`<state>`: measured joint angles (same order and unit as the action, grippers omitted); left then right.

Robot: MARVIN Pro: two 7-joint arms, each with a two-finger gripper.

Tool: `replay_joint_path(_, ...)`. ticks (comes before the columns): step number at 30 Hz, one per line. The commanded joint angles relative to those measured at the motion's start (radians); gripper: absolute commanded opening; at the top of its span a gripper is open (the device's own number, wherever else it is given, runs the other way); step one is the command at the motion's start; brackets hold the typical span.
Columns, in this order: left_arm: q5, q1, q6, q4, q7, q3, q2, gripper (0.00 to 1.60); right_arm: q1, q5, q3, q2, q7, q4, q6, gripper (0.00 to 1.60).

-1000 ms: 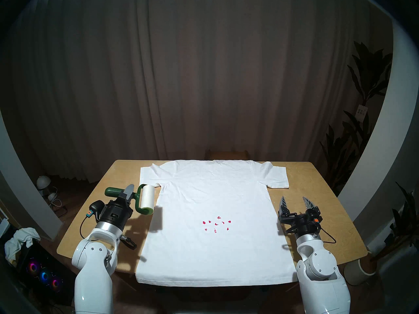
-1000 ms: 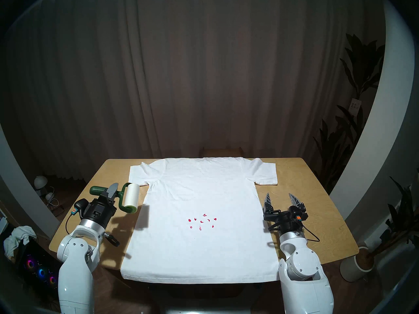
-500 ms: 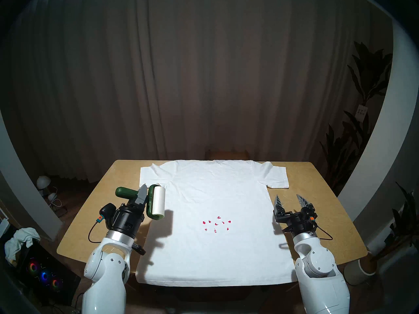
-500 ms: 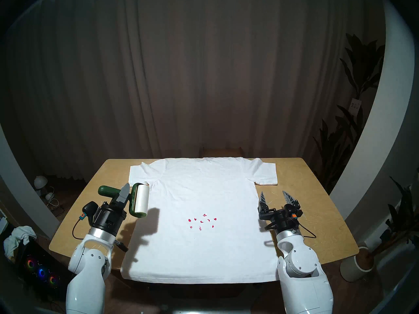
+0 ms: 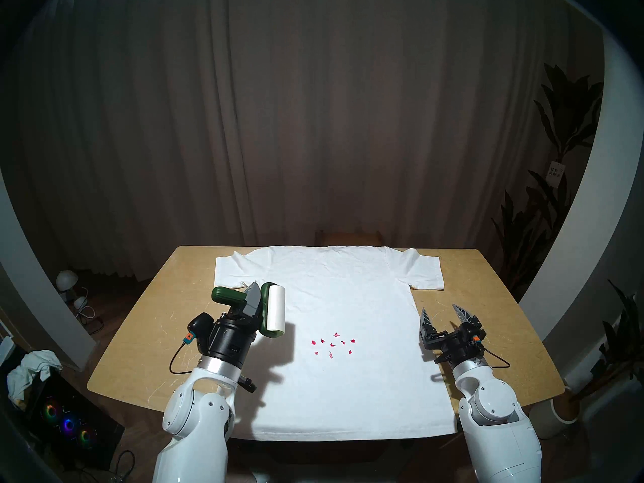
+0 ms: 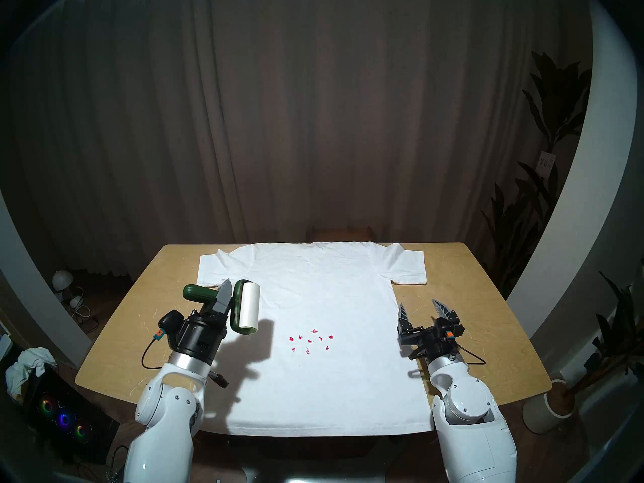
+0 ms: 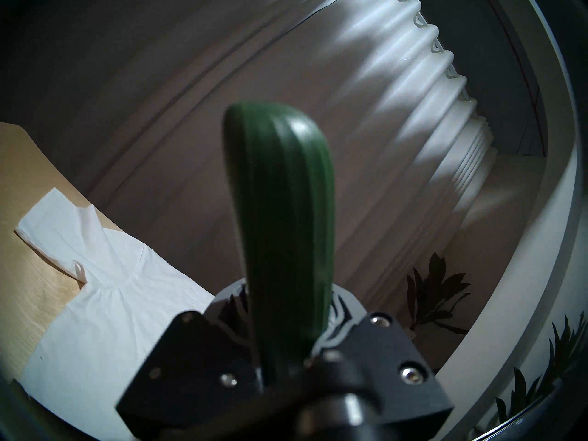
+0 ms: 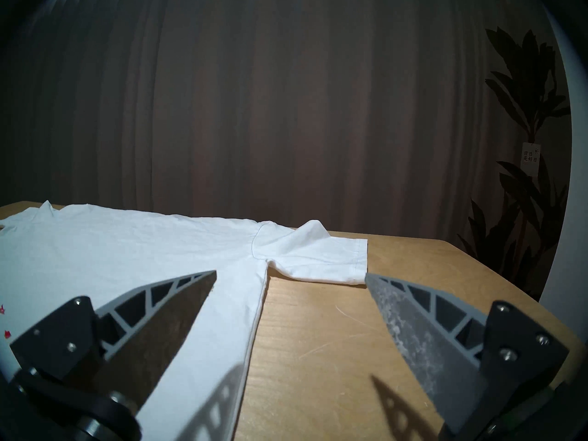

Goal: Use the fur roller to clean a top

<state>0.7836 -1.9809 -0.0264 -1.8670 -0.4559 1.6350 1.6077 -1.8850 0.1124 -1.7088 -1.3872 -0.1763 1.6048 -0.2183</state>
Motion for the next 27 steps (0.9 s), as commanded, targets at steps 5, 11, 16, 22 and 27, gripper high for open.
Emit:
replay_joint_path(5, 0.023, 0.033, -0.023, -0.023, 0.084, -0.075, -0.006, 0.0, 0.019, -0.024, 0.008, 0.058, -0.058, 0.028, 0.043, 1.6)
replay_joint_path(11, 0.037, 0.027, -0.028, -0.034, 0.114, -0.124, -0.023, 0.0, -0.03, -0.01, -0.008, 0.035, -0.048, 0.072, 0.038, 1.6)
replay_joint_path(16, 0.039, 0.047, -0.029, -0.015, 0.141, -0.157, -0.036, 0.0, -0.072, -0.012, -0.011, 0.021, -0.046, 0.104, 0.038, 1.6)
replay_joint_path(22, 0.021, 0.069, -0.022, -0.002, 0.163, -0.174, -0.042, 0.0, -0.065, -0.035, 0.001, 0.025, -0.038, 0.087, 0.028, 1.6)
replay_joint_path(27, 0.017, 0.078, -0.014, -0.002, 0.176, -0.178, -0.043, 0.0, -0.042, -0.053, 0.013, 0.039, -0.042, 0.074, 0.024, 1.6)
